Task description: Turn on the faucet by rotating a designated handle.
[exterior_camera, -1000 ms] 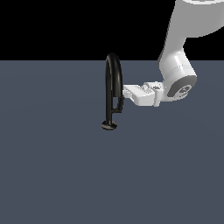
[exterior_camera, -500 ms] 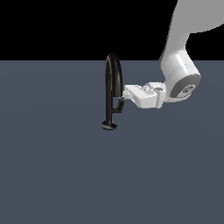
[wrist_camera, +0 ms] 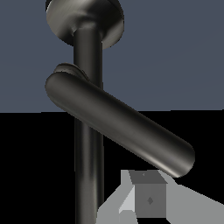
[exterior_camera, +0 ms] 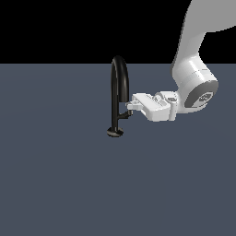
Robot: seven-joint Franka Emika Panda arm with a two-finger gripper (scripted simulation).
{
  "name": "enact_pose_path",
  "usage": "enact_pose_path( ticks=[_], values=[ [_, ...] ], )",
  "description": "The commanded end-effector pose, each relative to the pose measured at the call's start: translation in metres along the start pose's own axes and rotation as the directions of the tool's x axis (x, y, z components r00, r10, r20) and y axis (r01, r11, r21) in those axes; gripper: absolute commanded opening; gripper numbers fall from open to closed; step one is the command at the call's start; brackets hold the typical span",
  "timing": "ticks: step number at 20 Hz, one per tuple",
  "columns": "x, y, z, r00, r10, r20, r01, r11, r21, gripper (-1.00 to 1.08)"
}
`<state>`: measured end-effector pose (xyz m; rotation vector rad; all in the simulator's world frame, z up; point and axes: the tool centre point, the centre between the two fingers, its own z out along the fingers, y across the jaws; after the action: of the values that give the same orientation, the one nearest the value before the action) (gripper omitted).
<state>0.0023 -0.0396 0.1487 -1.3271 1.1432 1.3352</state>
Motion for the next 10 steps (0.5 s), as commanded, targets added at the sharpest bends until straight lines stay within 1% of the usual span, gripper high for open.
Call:
enact_pose_path(
  ticks=[1, 2, 10],
  values=[
    [0.011, 0.011, 0.000, 1.000, 0.021, 0.006, -0.021, 1.000, -0.001, -1.00],
    [0.002, 0.003, 0.000, 1.000, 0.003, 0.001, -0.003, 1.000, -0.001, -1.00],
    [0.056, 0.026, 0.000, 1.000, 0.018, 0.005, -0.018, 1.000, -0.001, -1.00]
  ],
)
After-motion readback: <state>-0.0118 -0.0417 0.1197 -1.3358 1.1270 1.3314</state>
